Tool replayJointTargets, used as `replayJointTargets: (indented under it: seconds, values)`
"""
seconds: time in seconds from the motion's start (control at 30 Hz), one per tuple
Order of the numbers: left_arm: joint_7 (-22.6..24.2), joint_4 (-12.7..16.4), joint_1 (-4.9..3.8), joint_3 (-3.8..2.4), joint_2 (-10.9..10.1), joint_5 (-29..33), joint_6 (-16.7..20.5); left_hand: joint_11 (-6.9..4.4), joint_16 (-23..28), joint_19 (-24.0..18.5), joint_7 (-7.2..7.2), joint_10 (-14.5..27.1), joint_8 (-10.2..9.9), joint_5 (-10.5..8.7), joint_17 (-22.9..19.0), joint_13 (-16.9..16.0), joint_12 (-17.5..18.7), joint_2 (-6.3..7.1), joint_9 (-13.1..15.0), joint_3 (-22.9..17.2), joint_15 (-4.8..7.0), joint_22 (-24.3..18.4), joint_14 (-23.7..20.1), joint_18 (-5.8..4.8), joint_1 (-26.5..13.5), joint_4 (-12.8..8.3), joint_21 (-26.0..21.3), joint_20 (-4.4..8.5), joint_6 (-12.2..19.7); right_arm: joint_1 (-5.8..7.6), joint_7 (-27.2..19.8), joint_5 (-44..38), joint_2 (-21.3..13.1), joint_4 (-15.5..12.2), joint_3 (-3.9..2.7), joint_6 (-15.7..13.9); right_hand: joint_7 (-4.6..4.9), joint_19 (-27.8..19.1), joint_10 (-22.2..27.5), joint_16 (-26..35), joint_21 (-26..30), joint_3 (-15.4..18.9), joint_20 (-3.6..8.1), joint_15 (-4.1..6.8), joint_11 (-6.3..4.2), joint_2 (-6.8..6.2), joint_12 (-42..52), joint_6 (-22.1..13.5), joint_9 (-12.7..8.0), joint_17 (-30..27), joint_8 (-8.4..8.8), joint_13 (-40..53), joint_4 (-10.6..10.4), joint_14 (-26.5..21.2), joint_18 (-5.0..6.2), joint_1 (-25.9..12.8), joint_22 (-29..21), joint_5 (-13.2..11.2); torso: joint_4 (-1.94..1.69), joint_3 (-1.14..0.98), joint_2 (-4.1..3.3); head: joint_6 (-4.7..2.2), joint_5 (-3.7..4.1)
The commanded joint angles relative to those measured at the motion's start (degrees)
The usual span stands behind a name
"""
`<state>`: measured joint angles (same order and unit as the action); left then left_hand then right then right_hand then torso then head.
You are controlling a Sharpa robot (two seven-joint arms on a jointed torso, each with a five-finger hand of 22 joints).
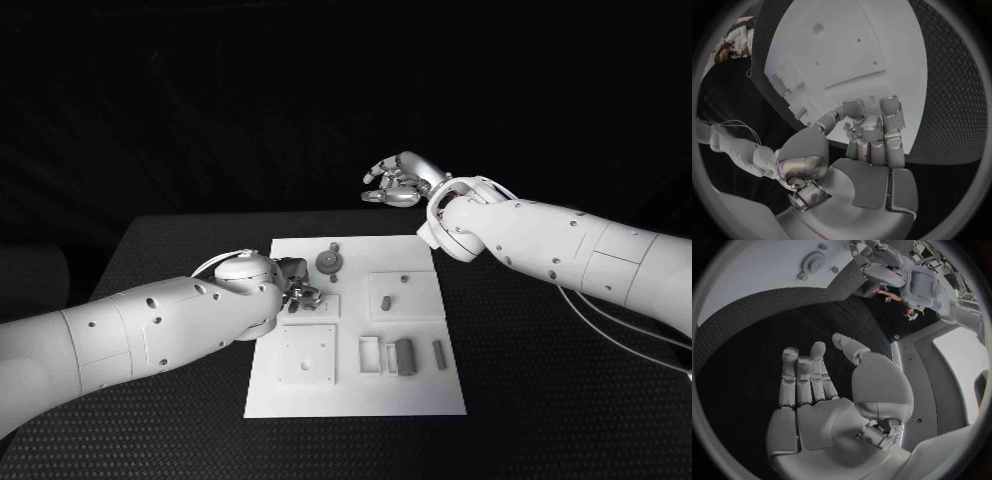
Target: Assemble the parts on the task board
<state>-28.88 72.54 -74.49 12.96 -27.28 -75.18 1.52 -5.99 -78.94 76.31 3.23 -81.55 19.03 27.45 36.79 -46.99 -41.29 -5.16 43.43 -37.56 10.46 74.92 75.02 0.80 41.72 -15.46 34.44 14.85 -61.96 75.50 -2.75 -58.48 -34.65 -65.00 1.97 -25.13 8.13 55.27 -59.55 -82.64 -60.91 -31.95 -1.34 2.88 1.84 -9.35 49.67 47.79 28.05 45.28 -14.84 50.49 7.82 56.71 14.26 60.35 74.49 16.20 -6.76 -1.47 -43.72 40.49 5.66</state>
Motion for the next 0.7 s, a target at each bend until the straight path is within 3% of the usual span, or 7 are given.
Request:
replayJointTargets:
  seconds: [0.03, 0.4, 0.7]
  values:
    - [-1.22, -0.39, 0.9, 0.71, -0.36, -0.7, -4.25, -0.42, -0.42, 0.6, -3.4, 0.02, 0.11, 0.11, -0.1, -0.02, -0.26, -0.2, -0.02, -1.5, 1.63, 1.33, -1.46, -0.08, 0.81, -0.99, 0.28, 0.42, -8.94, -0.01, -0.42, -0.08, 0.03, 0.0, -0.03, 0.64, 1.55, -0.38, 5.32, 0.31, 0.36, 0.16, -0.01, -0.18, 1.53, 0.61, 0.0, 1.13, -0.08, -0.08, 0.21, -0.09, 0.15, -0.26, 0.74, -0.06, 0.06, 0.25, 0.0, 0.03, -0.01, 0.0, 0.03]
    - [-0.91, -0.19, 0.9, 0.7, -0.7, -0.97, -3.14, -0.53, -0.98, 0.63, -3.52, 0.05, 0.47, 1.28, -0.52, -0.01, -0.78, 0.08, 0.07, -1.69, 1.66, 1.32, -1.46, -0.08, 1.32, -1.03, 0.67, 0.34, -9.08, -0.04, -0.43, -0.08, 0.05, 0.03, -0.03, 0.71, 1.56, -0.39, 5.33, 0.31, 0.37, 0.16, -0.02, -0.19, 1.53, 0.63, 0.01, 1.13, -0.08, -0.08, 0.21, -0.09, 0.16, -0.28, 0.74, -0.07, 0.06, 0.25, 0.02, -0.01, -0.01, 0.15, 0.0]
    - [-0.63, -0.57, 0.87, 0.68, -0.76, -1.67, -3.84, -0.52, -1.31, 0.61, -3.5, 0.21, 0.6, 0.55, -1.08, 0.2, -1.04, 1.33, 0.04, -1.78, 1.67, 1.25, -1.58, 0.01, 2.81, -0.84, 0.9, 0.31, -8.87, -0.05, -0.42, -0.08, 0.04, 0.06, -0.03, 0.73, 1.56, -0.39, 5.34, 0.3, 0.37, 0.16, -0.03, -0.19, 1.53, 0.65, 0.02, 1.12, -0.09, -0.08, 0.21, -0.09, 0.17, -0.28, 0.74, -0.08, 0.07, 0.25, 0.01, -0.04, -0.01, 0.18, 0.02]
